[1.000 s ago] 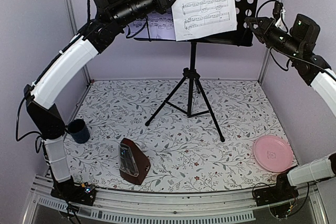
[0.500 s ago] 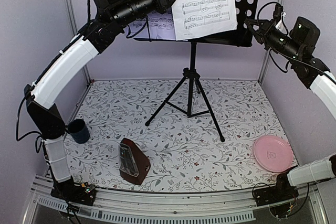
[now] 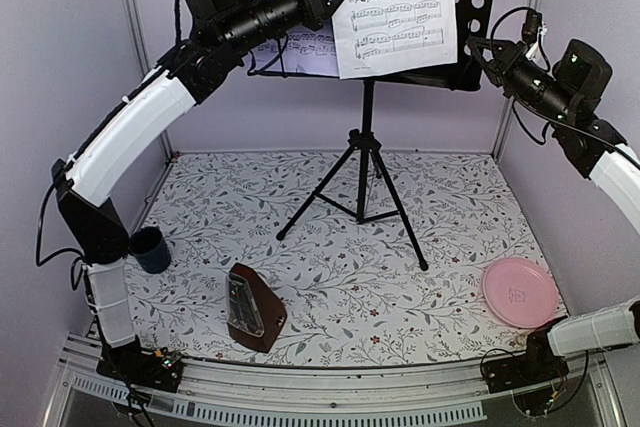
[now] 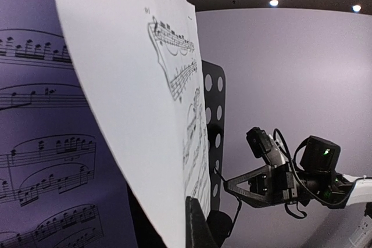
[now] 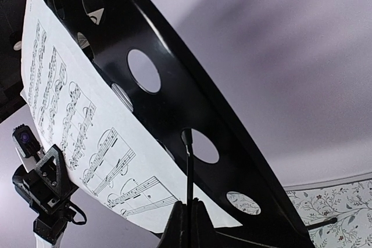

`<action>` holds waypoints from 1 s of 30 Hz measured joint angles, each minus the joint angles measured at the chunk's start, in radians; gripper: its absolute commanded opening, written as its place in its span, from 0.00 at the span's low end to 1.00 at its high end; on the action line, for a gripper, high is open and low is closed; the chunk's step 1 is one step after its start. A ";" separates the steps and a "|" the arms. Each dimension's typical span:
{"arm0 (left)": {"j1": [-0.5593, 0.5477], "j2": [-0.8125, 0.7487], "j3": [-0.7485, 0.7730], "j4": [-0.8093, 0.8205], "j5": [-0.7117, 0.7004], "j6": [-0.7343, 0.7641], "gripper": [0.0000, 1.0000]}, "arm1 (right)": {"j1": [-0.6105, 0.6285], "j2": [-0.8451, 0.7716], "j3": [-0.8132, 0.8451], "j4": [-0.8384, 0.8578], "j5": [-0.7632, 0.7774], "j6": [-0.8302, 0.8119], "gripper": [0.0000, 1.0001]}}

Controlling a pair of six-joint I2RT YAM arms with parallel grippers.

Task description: Set up the instrument practice props

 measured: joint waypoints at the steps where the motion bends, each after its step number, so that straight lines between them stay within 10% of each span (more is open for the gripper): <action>1: 0.000 0.006 0.002 0.007 0.001 0.000 0.00 | 0.002 0.000 -0.002 0.004 0.002 -0.005 0.00; 30: 0.002 0.104 0.021 0.026 -0.050 0.005 0.00 | 0.031 -0.026 -0.013 -0.056 0.099 -0.013 0.00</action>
